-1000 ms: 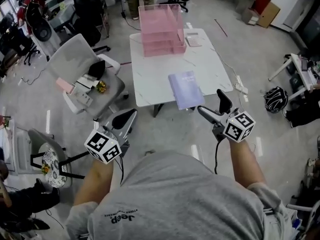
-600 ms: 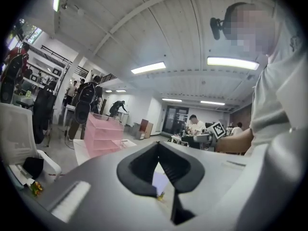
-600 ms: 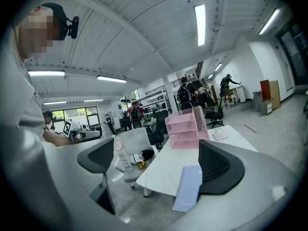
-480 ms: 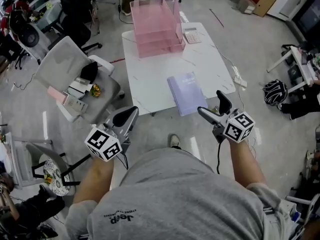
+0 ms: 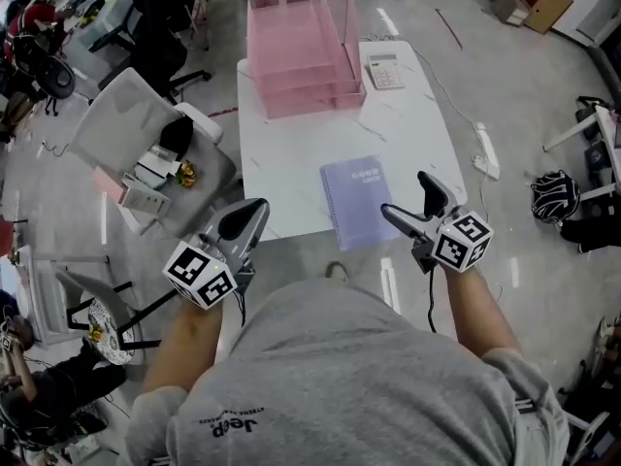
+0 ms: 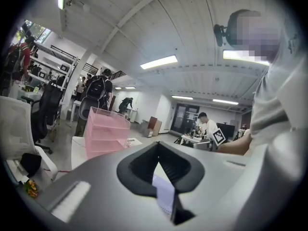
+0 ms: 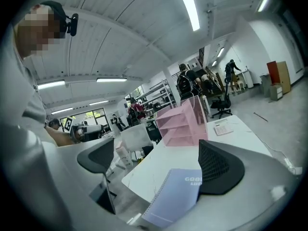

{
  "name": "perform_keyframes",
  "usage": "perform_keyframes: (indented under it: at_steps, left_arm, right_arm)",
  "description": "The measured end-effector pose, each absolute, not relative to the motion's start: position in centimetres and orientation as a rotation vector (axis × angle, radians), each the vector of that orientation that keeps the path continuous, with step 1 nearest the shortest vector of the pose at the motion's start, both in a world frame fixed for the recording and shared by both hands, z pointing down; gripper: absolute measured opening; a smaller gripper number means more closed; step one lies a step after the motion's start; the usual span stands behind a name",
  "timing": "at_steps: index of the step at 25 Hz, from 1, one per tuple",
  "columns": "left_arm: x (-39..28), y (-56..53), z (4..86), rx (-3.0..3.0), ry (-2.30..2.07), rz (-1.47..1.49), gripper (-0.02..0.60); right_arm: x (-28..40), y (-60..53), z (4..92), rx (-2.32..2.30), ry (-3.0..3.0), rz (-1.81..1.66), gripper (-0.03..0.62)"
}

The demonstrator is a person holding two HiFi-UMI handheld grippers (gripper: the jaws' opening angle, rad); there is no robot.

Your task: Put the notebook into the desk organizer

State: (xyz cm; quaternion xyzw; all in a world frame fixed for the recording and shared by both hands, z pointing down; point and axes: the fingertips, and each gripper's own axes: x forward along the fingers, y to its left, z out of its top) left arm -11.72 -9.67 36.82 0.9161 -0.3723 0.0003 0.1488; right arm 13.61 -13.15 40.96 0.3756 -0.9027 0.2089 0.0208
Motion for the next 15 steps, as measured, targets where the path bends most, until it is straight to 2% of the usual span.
perform_keyframes:
  at_steps: [9, 15]
  left_arm:
    - [-11.0, -14.1, 40.6, 2.640, -0.913, 0.083, 0.060]
    - [-10.4, -15.9, 43.5, 2.641, -0.743, 0.116, 0.058]
  right_arm:
    - [15.3, -12.9, 49.8, 1.323, -2.609, 0.883, 0.523]
    - [17.4, -10.0, 59.6, 1.615, -2.320, 1.323, 0.523]
